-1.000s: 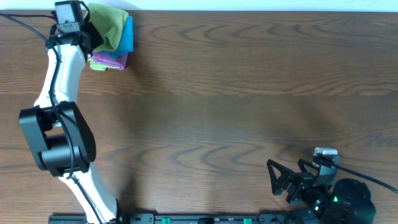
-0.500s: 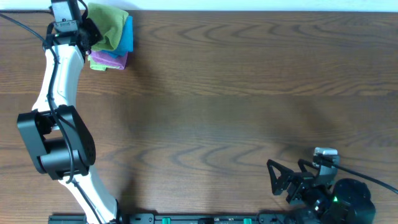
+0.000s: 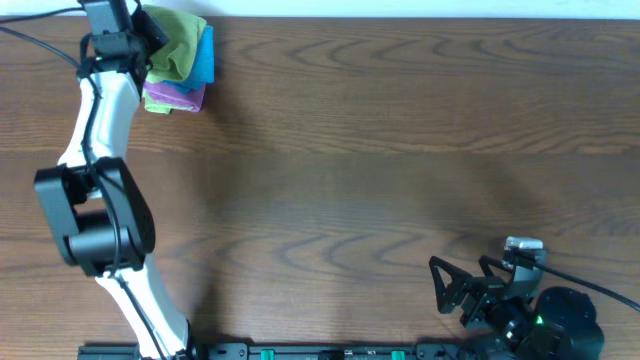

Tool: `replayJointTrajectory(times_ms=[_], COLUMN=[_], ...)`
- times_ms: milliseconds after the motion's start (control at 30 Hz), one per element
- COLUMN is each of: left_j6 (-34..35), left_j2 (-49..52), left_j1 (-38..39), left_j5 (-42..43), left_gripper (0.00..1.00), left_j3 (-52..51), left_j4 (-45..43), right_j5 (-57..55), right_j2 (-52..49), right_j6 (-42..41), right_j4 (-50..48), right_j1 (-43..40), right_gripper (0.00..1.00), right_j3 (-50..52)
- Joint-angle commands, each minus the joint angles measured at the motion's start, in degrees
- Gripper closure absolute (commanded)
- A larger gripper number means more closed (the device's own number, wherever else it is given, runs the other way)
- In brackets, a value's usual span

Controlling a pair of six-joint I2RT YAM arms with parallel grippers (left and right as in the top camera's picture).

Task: Fold the cloth
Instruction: 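Lower the green cloth onto the stack top and adjust it with the left gripper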

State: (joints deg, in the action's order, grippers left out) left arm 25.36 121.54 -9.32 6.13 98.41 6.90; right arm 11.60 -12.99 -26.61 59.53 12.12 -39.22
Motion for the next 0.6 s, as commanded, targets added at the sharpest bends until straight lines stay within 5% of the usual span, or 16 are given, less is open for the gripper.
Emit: replayJointTrajectory(times_ms=[0,567], left_j6=[3.2,3.0], left_j2=[3.8,5.7], left_j1=[0.3,0.8], left_j5=[1.4,2.0], left_gripper=[0.94,0.94], left_j3=[1.3,1.3], left_j4=[-0.7,2.1], right_j5=[0.3,0.3], right_j2=[0.2,0.2], right_j6=[-0.8,-0.8], right_j4=[0.1,0.1], right_j1=[-0.5,-0.5], right_gripper=[0.01,0.01], right_j3=[0.2,0.2])
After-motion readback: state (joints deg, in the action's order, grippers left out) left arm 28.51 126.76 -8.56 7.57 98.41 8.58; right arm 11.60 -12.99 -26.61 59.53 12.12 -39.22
